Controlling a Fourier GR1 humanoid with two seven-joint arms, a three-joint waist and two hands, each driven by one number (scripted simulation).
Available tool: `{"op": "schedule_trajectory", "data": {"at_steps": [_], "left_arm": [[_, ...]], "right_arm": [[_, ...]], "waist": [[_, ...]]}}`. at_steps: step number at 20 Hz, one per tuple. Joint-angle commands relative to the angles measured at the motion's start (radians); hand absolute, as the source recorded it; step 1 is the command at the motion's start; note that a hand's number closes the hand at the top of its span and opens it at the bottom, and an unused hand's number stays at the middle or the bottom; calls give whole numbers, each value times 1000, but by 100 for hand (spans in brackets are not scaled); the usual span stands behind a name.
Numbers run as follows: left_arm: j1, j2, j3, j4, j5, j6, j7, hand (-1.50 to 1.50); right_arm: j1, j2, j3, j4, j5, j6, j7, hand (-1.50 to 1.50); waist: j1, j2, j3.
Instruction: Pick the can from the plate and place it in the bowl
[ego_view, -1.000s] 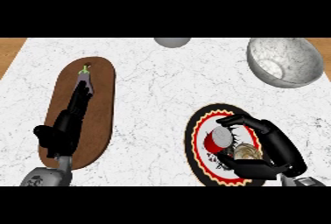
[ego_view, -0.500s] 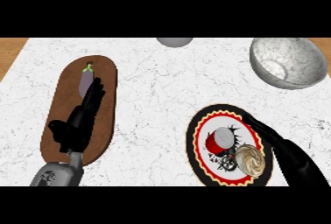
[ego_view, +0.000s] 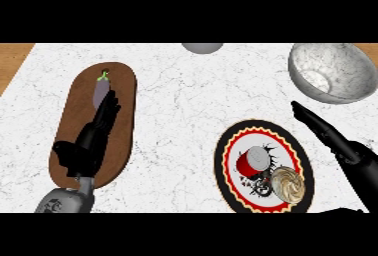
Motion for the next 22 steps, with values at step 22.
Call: {"op": "schedule_trajectory", "data": {"at_steps": [22], "left_arm": [[-1, -72, 65, 5, -50, -60, 3, 0]], "right_arm": [[-3, 111, 15, 171, 67, 281, 106, -150]], "waist": [[-3, 0, 1]]}}
